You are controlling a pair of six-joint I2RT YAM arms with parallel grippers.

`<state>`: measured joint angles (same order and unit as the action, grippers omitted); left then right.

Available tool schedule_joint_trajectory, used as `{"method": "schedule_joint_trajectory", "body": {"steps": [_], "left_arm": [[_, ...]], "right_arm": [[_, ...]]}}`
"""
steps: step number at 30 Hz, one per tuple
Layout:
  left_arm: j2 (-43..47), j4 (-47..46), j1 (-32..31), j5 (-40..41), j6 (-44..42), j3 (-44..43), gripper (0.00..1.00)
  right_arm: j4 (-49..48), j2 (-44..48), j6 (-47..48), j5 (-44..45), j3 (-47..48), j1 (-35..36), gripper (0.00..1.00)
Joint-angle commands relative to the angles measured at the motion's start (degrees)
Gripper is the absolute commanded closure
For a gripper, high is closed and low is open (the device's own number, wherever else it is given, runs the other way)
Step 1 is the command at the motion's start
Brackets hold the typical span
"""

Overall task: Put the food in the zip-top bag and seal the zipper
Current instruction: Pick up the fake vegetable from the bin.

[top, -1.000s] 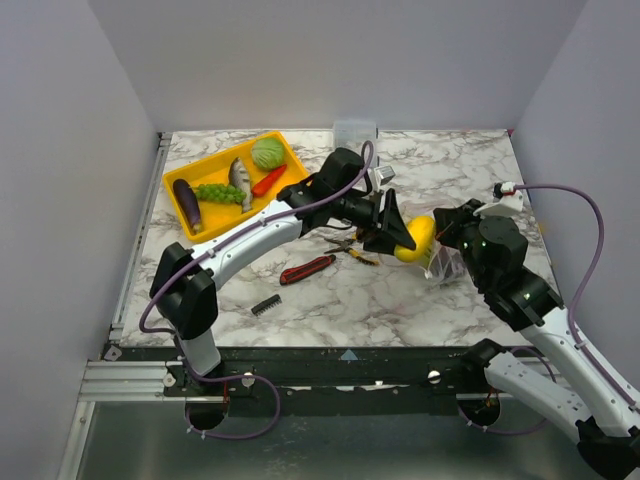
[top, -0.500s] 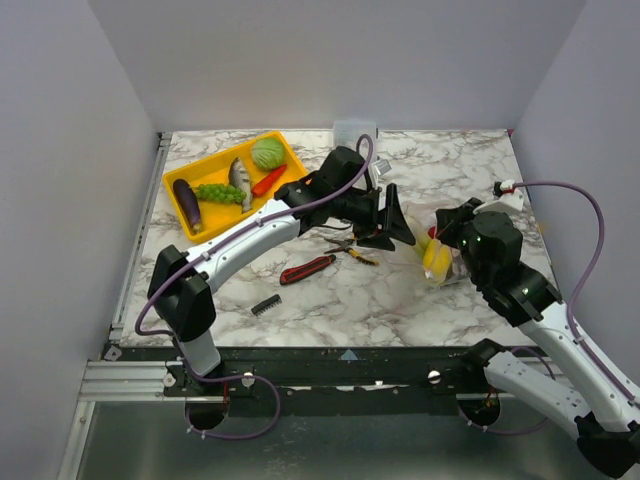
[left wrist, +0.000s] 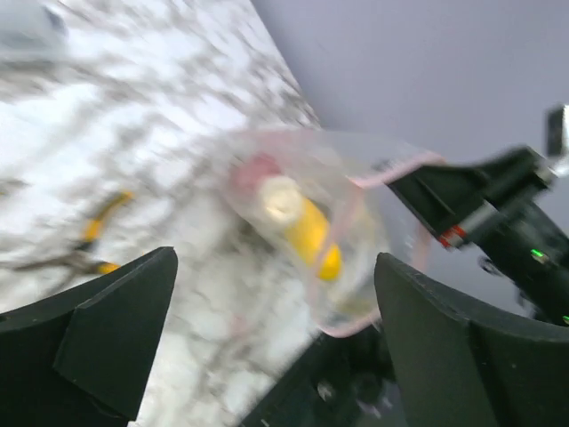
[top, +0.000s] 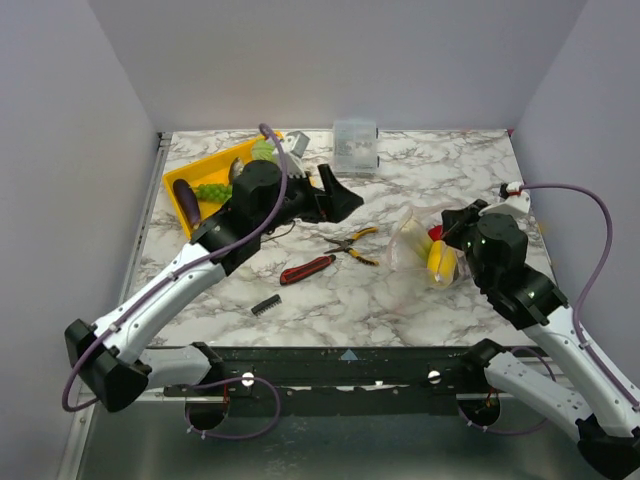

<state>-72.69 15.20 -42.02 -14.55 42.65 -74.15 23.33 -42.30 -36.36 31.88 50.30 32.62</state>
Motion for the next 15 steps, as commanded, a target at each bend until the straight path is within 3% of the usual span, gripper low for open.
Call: {"method": "schedule_joint_trajectory", "body": {"steps": [1, 7, 15], "left_arm": [[6.8, -13.8, 4.1, 22.8, -7.6, 11.6, 0.01], [7.8, -16.3, 18.3, 23.8, 0.3, 17.8, 0.01], [-4.7, -25.1, 34.5, 9.3, 19.8, 18.6, 0.01]], "right_arm": [[0.8, 0.6, 0.2, 2.3, 2.3, 0.2, 1.0], [0.9, 0.5, 0.5, 2.4, 2.6, 0.1, 1.0], [1.5, 0.2, 0.7, 2.2, 2.9, 0.1, 1.0]]}}
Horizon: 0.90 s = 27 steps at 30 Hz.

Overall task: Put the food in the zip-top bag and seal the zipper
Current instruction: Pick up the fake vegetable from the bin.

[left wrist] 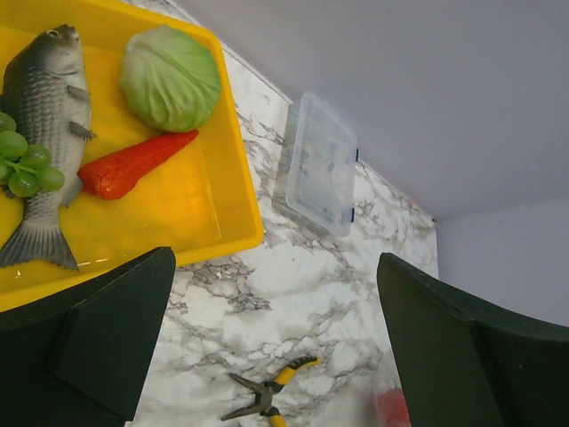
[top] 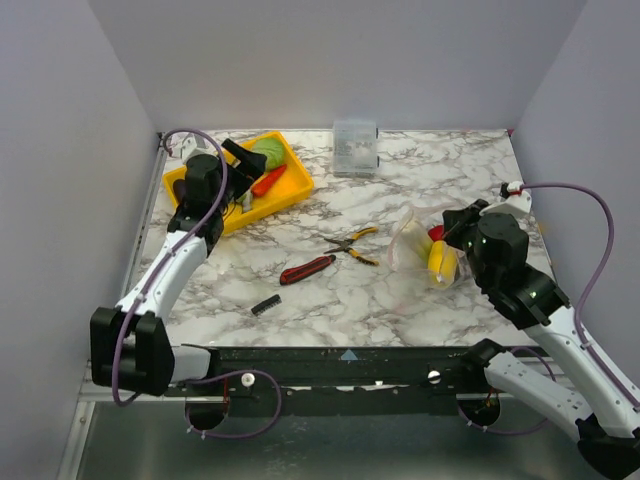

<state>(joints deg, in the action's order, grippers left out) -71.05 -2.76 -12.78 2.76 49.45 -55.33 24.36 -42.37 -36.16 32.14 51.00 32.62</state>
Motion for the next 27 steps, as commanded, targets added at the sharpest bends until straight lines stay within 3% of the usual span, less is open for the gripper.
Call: {"method": "schedule_joint_trajectory", "body": {"steps": [1, 9, 17, 22, 27], "left_arm": [[-9.0, -8.9, 6.3, -9.7, 15.1, -1.2, 0.02], [-30.6, -10.1, 9.0, -17.2, 31.7, -14.6, 0.09], [-41.8, -12.2, 8.5, -6.1, 33.6, -22.1, 0.09], [-46.3, -9.4, 7.9, -0.3, 33.0, -25.9, 0.02], [-49.7, -9.4, 7.4, 3.9, 34.3, -27.6, 0.01]], "right_arm": [[0.7, 0.4, 0.5, 2.0, 2.4, 0.1, 1.0], [2.3, 0.0, 0.5, 3.1, 3.6, 0.2, 1.0], [3.1, -1.3, -0.5, 2.4, 3.7, 0.1, 1.0], [3.8, -1.5, -0.7, 2.3, 3.9, 0.2, 1.0], [4.9, -1.6, -0.9, 2.7, 4.5, 0.1, 1.0]]}}
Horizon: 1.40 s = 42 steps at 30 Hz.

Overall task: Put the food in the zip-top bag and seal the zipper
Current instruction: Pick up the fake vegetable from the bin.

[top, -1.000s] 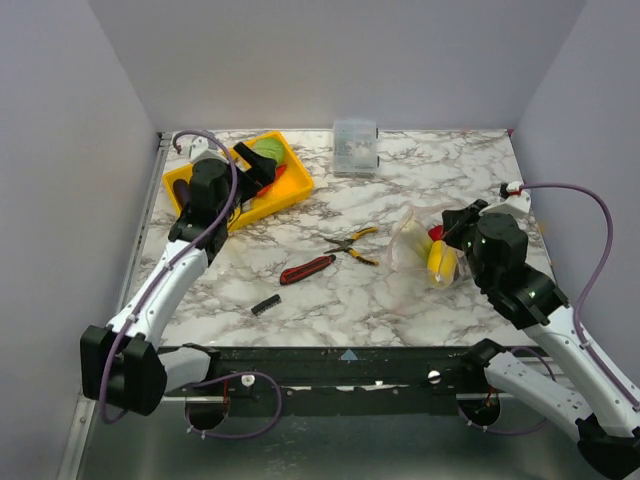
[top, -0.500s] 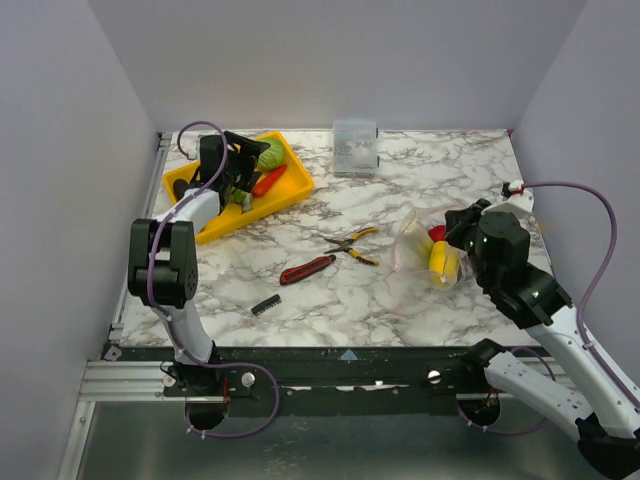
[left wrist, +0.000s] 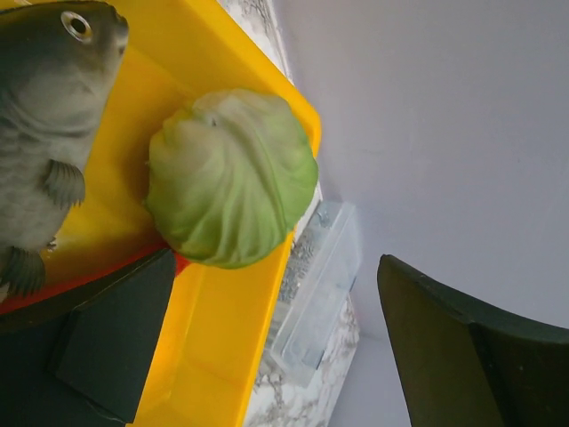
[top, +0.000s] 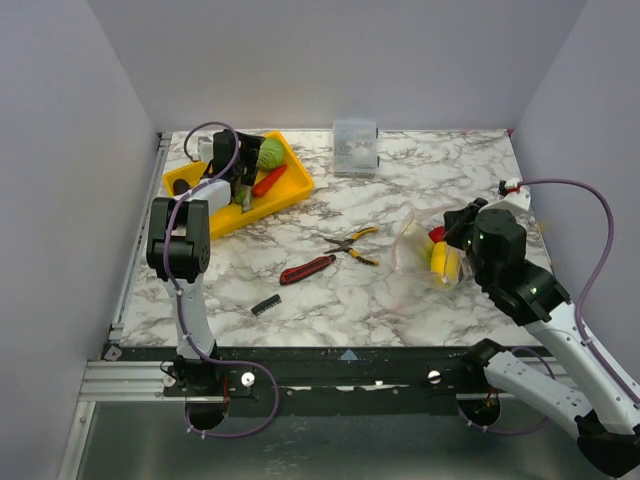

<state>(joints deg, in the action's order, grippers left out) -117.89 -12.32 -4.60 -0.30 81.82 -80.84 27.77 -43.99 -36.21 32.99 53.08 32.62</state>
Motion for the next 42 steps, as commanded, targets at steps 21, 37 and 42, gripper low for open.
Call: {"method": "schedule_joint_trajectory", "body": {"steps": [21, 37, 42], "left_arm": [[-11.6, 8.7, -2.3, 14.9, 0.9, -13.8, 0.08], [-14.9, 21.5, -3.4, 13.9, 5.8, -23.8, 0.01], [-14.9, 22.7, -4.3, 15.8, 7.4, -24.1, 0.09]], "right_arm": [[4.8, -0.4, -2.7, 1.6, 5.3, 0.2, 1.0], [5.2, -1.0, -2.2, 2.4, 7.3, 0.2, 1.0], [5.2, -0.8, -2.1, 3.0, 7.5, 0.1, 1.0]]}}
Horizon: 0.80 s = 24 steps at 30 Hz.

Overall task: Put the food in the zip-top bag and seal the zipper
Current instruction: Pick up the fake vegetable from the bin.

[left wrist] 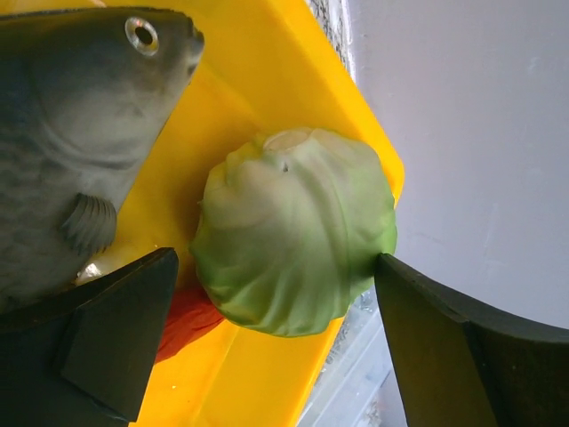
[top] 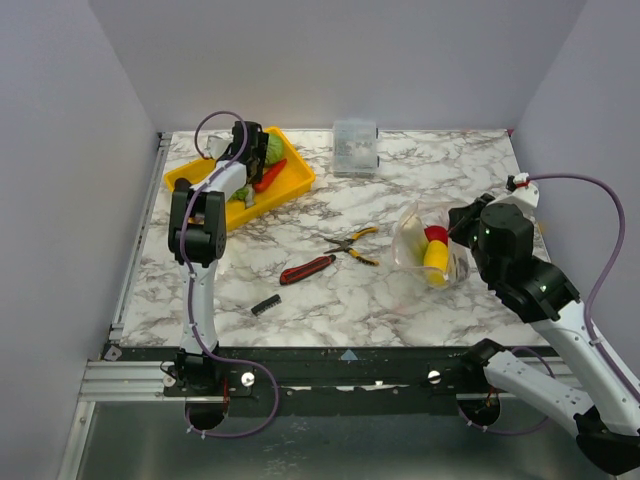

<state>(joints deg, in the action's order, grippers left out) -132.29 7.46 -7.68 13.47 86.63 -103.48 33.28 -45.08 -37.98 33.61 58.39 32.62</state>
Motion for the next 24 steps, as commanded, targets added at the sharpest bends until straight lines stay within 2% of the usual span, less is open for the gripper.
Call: {"method": "schedule_joint_trajectory", "body": {"steps": [1, 6, 8, 11, 15, 18, 24], "left_arm": [[-0.4, 3.4, -1.3, 2.7, 3.1, -1.5, 0.13], [0.4, 2.4, -1.5, 3.8, 6.3, 0.7, 0.48], [1.0, 1.3, -1.5, 4.4, 6.8, 2.0, 0.58], [1.5, 0.1, -1.5, 4.0, 6.1, 3.2, 0.81], [3.5, -3.9, -1.2, 1.8, 5.1, 7.5, 0.99], [7.6, -12.0, -0.8, -1.1, 2.3, 14.8, 1.0], [19.0, -18.1, -0.4, -4.7, -1.2, 29.4, 1.0]], "right_arm": [[-0.3, 0.2, -0.3, 2.4, 2.2, 0.2, 1.0], [-0.2, 0.0, -0.3, 2.2, 2.9, 0.2, 1.0], [-0.2, 0.2, -0.4, 2.3, 3.0, 0.1, 1.0], [-0.1, 0.4, -0.4, 2.4, 2.8, 0.2, 1.0], [-0.2, 0.4, -0.7, 2.2, 2.5, 0.2, 1.0], [-0.2, 0.5, -0.6, 2.1, 2.3, 0.2, 1.0], [-0.7, 1.3, -0.5, 2.8, 1.0, 0.2, 1.0]]}}
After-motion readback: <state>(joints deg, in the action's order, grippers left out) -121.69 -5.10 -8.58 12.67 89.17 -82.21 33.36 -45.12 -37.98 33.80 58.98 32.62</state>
